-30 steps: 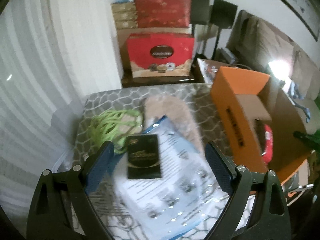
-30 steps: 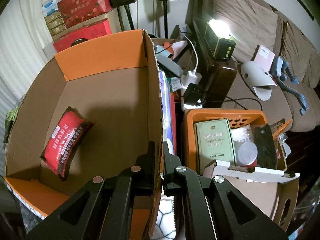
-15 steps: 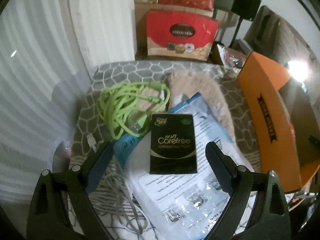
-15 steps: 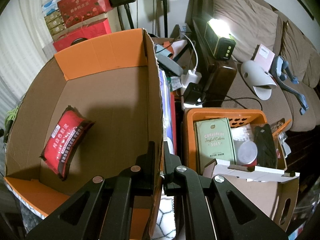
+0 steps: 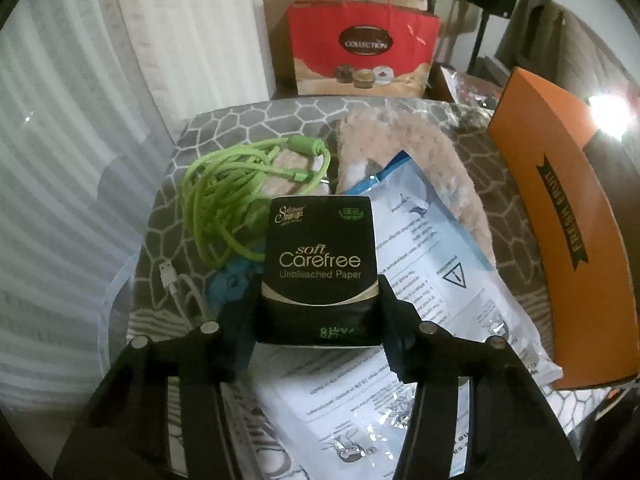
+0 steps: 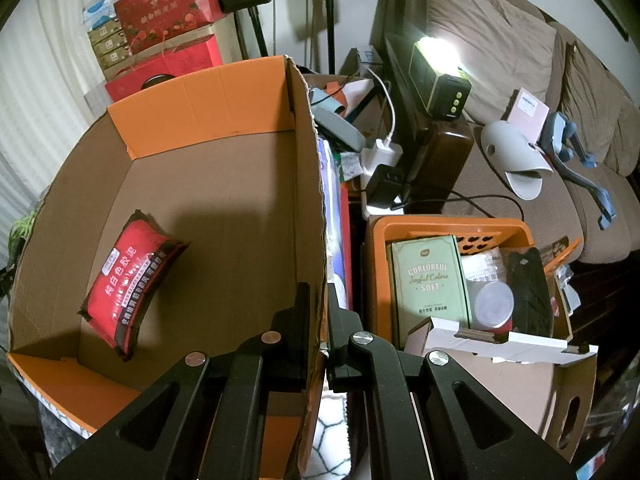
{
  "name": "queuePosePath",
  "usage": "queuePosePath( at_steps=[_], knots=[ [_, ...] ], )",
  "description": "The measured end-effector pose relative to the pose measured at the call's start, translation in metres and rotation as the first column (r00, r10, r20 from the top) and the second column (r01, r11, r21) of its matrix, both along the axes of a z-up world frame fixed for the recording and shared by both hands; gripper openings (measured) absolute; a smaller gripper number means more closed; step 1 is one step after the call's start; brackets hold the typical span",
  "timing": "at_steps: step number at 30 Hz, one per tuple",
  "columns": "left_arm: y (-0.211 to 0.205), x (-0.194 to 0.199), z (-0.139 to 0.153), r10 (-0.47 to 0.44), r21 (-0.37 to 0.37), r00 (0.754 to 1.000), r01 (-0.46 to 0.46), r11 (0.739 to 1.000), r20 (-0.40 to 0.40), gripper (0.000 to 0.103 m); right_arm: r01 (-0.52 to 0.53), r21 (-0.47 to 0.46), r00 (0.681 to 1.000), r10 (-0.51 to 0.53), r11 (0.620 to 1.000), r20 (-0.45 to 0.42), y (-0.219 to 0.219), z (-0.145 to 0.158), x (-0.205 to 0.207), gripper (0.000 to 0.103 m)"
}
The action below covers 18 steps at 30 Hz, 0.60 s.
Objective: Organize objects
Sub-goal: 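Return the left gripper to the bed and grasp the black Carefree tissue pack, then carry the tissue pack with the left gripper and release it into the box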
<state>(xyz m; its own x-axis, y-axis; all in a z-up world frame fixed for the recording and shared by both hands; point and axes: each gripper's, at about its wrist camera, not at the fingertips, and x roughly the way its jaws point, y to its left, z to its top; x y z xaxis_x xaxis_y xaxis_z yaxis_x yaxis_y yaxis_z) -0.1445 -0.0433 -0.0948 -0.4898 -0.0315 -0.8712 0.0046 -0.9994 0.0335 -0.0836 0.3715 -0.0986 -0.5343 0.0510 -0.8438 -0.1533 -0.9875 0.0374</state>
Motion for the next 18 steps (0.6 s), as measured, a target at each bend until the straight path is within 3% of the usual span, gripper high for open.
queuePosePath(
  at_steps=[9,18],
  knots=[
    [0.013,0.007,0.028,-0.017,0.028,0.997,0.020,0.999,-0.079,0.049,0.000,-0.001,1.000,0.000,1.000,0.001,0.000,0.000,0.000,0.005],
    [0.057,0.016,0.069,-0.122,0.116,0.980,0.141,0.983,-0.157,0.049,0.000,0.000,1.000,0.000,1.000,0.002,0.000,0.000,0.000,0.005]
  ],
)
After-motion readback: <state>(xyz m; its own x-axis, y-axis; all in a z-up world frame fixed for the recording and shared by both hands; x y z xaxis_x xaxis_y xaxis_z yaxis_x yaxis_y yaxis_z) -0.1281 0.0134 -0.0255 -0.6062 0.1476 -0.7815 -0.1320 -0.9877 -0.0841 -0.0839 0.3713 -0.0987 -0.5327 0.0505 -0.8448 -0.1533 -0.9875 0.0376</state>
